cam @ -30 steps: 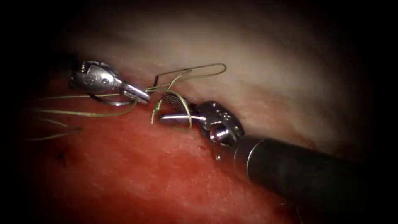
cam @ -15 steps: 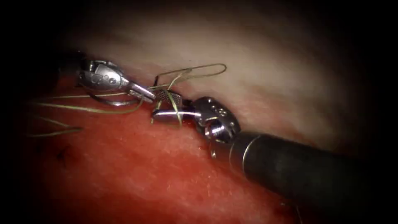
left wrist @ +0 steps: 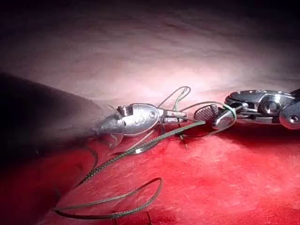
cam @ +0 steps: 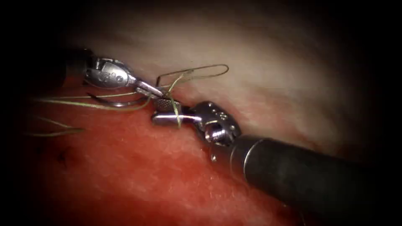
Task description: Wound Closure
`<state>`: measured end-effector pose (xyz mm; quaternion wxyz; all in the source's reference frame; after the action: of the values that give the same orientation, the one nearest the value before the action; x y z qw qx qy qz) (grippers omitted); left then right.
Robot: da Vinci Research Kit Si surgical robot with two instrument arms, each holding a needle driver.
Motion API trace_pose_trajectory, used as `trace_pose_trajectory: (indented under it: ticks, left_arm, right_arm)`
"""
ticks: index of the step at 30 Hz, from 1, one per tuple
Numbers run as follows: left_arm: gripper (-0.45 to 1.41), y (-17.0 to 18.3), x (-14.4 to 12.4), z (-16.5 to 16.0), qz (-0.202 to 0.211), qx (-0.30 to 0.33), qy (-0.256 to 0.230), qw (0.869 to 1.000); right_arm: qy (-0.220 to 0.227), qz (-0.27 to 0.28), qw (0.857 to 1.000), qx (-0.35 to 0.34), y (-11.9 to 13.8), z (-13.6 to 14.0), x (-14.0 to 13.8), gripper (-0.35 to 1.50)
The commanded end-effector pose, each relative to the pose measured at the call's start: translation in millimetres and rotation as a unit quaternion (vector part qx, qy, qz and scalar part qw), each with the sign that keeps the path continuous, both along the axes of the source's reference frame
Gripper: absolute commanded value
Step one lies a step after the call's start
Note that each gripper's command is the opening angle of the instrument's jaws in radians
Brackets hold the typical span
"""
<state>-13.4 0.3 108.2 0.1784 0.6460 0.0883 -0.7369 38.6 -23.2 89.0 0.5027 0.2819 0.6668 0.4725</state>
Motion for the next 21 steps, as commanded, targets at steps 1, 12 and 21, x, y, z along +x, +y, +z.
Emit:
trace_pose_trajectory:
  ticks: [1, 12, 21]
  left_arm:
    - [-0.45, 0.1, -0.5, 0.7, 0.001, -0.002, -0.001, 1.000]
    - [-0.45, -1.2, -0.8, 1.7, 0.005, -0.006, -0.007, 1.000]
    - [-0.45, -3.2, -1.3, 0.2, 0.011, -0.003, -0.013, 1.000]
  right_arm:
    - [0.003, 0.002, 1.000, -0.002, 0.4, 0.4, 0.9, 0.49]
    - [-0.008, 0.071, 0.997, 0.013, 1.0, 1.2, 1.6, -0.35]
    - [-0.043, 0.115, 0.992, 0.031, 0.6, 2.3, 2.8, -0.35]
